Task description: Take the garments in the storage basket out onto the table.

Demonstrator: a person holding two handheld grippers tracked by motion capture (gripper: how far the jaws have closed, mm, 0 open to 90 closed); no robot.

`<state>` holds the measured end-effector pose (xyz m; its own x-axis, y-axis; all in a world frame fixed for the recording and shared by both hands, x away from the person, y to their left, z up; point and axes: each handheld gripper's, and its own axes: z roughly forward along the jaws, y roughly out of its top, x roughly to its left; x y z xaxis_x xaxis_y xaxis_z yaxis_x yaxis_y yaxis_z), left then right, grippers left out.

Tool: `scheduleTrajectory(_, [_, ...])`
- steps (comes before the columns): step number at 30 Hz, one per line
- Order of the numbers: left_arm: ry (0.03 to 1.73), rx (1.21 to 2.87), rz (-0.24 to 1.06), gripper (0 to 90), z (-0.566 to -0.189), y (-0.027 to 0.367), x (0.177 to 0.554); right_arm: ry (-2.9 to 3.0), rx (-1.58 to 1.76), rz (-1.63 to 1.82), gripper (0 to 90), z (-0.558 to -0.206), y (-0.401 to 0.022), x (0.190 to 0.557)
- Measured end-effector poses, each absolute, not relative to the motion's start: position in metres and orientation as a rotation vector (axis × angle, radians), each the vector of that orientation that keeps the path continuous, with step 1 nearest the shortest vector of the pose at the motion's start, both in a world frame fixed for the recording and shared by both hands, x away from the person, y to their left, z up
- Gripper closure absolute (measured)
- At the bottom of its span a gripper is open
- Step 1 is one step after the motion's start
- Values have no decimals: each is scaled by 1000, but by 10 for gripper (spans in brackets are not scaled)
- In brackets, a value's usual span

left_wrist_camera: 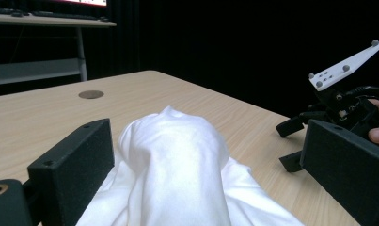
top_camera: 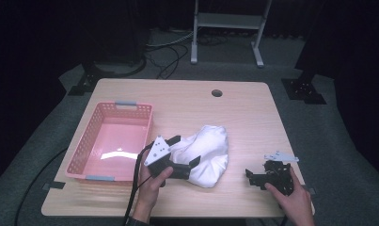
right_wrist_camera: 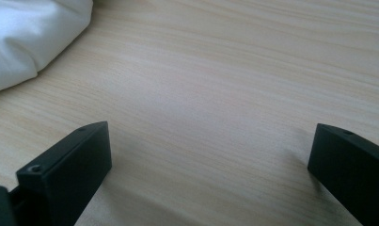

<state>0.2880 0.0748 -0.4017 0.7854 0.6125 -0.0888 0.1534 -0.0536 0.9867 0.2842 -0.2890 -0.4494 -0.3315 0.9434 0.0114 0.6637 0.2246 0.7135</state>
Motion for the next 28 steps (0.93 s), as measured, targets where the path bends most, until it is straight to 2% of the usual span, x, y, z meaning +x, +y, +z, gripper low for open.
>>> scheduleTrajectory(28, [641, 1604, 407, 27, -435, 81, 281, 2078, 1480, 882, 0, -449, -289, 284])
